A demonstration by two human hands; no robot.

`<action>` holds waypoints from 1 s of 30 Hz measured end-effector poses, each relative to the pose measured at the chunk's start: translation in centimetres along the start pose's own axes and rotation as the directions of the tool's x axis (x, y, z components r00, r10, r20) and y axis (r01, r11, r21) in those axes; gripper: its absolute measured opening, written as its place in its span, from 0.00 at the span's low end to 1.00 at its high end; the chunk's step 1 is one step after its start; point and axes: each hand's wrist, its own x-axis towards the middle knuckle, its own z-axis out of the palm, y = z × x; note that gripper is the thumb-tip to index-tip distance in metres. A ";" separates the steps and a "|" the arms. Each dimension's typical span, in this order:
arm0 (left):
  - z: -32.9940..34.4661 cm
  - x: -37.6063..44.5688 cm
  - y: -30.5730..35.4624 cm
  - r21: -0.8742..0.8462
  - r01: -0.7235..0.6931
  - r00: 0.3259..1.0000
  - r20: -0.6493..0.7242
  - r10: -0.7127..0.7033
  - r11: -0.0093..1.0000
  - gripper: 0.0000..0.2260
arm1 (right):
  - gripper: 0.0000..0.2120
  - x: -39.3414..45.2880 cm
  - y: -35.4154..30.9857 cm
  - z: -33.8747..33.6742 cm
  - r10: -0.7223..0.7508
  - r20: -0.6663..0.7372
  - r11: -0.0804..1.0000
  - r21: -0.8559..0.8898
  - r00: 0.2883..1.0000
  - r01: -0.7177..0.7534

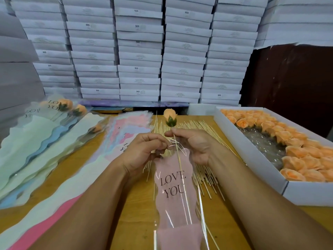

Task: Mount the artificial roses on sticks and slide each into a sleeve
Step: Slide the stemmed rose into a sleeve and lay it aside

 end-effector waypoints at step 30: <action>0.9 0.0 -0.6 -0.104 -0.001 0.994 0.110 0.012 0.995 0.07 | 0.16 1.0 0.9 -0.6 0.002 -0.140 0.991 -0.129 0.990 -0.020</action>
